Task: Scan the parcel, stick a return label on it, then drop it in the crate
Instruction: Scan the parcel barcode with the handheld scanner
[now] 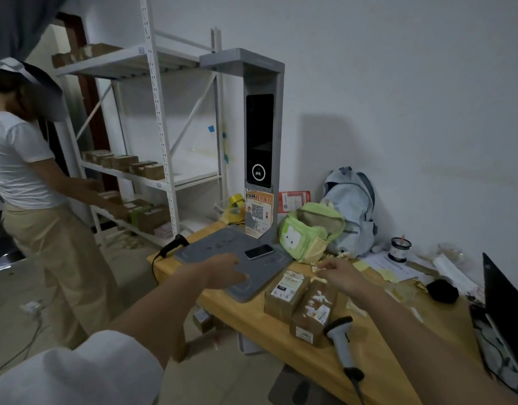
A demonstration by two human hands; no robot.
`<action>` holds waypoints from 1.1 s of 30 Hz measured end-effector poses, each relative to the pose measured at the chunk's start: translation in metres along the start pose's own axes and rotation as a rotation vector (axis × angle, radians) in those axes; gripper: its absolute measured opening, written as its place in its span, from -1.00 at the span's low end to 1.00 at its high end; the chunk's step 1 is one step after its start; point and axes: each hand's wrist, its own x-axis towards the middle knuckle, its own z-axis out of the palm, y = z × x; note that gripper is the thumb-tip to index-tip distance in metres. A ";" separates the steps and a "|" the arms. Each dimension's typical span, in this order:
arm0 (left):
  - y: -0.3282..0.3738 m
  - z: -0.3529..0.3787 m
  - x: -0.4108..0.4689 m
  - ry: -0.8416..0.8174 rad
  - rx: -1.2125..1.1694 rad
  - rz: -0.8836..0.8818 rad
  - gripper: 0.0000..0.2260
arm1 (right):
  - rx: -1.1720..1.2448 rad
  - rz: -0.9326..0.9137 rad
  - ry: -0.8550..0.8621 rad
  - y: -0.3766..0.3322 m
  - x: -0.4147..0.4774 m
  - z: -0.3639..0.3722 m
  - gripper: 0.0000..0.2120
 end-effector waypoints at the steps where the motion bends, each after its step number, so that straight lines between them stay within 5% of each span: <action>1: -0.001 -0.007 0.017 0.000 0.016 -0.006 -0.41 | 0.014 0.007 0.019 0.001 0.017 -0.001 -0.76; 5: 0.008 -0.032 0.077 0.019 0.061 0.010 -0.60 | -0.038 0.024 0.039 0.005 0.076 -0.012 -0.64; 9: 0.026 -0.040 0.127 0.055 0.031 0.035 -0.44 | -0.047 0.000 0.075 0.007 0.116 -0.030 -0.64; 14: 0.047 -0.026 0.159 0.016 0.009 0.130 -0.70 | -0.062 0.037 0.111 0.014 0.146 -0.041 -0.57; 22: 0.044 -0.038 0.202 0.018 -0.007 0.144 -0.59 | -0.061 0.086 0.144 0.021 0.171 -0.039 -0.63; 26: 0.046 -0.037 0.240 -0.012 0.030 0.166 -0.79 | -0.038 0.109 0.167 0.024 0.189 -0.039 -0.63; 33: 0.053 -0.030 0.322 -0.064 0.018 0.234 -0.51 | -0.089 0.198 0.262 0.040 0.223 -0.041 -0.52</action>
